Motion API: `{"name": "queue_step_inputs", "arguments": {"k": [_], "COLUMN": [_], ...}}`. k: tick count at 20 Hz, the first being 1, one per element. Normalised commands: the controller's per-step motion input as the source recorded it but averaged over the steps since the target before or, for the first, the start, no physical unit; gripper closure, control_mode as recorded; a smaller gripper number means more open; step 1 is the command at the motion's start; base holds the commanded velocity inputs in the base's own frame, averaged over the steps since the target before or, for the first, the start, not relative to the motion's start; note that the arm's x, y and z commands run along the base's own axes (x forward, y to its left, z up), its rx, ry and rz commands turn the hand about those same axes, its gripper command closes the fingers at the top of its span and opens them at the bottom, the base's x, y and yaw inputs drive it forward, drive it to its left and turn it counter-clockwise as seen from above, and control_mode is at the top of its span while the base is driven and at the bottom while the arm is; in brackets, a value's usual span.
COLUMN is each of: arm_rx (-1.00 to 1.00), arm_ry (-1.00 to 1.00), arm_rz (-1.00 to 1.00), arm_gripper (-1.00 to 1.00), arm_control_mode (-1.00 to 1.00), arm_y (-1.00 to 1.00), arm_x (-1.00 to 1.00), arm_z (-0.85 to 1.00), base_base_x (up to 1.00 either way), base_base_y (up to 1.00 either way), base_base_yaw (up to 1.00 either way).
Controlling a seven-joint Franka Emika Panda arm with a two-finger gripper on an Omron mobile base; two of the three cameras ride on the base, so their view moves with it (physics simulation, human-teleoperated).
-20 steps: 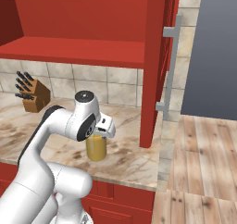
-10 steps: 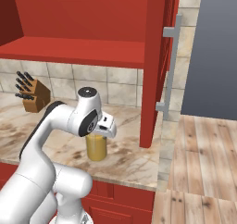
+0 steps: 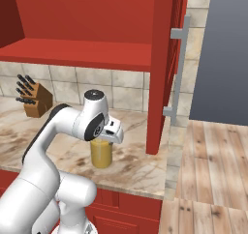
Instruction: There is a tray on the dining counter. Grab the cup, mug, and pitcher and place them on the tray. The pitcher may be placed next to the tray if it cannot fit the tray.
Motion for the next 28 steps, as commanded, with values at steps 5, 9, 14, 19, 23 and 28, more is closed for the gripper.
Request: {"name": "queue_step_inputs", "arguments": {"k": [5, 9, 14, 19, 23, 28], "arm_rx": [0.0, 0.03, 0.25, 0.01, 0.0, 0.0], "arm_ry": [0.0, 0.01, 0.13, 0.0, 0.0, 0.0], "arm_rz": [0.0, 0.0, 0.08, 0.01, 0.0, 0.0], "arm_gripper": [-1.0, -1.0, -1.0, -1.0, -1.0, -1.0], "arm_control_mode": [-1.0, -1.0, -1.0, -1.0, -1.0, -1.0], "arm_y": [0.0, 0.03, 0.43, 0.0, 0.0, 0.0], "arm_x": [0.0, 0.0, 0.0, 0.0, 0.0, 0.0], "arm_z": [0.0, 0.0, -0.2, 0.0, 0.0, 0.0], "base_base_x": [0.0, 0.0, 0.0, 0.0, 0.0, 0.0], "base_base_y": [0.0, 0.0, 0.0, 0.0, 0.0, 0.0], "base_base_yaw": [0.0, 0.0, 0.0, 0.0, 0.0, 0.0]}}
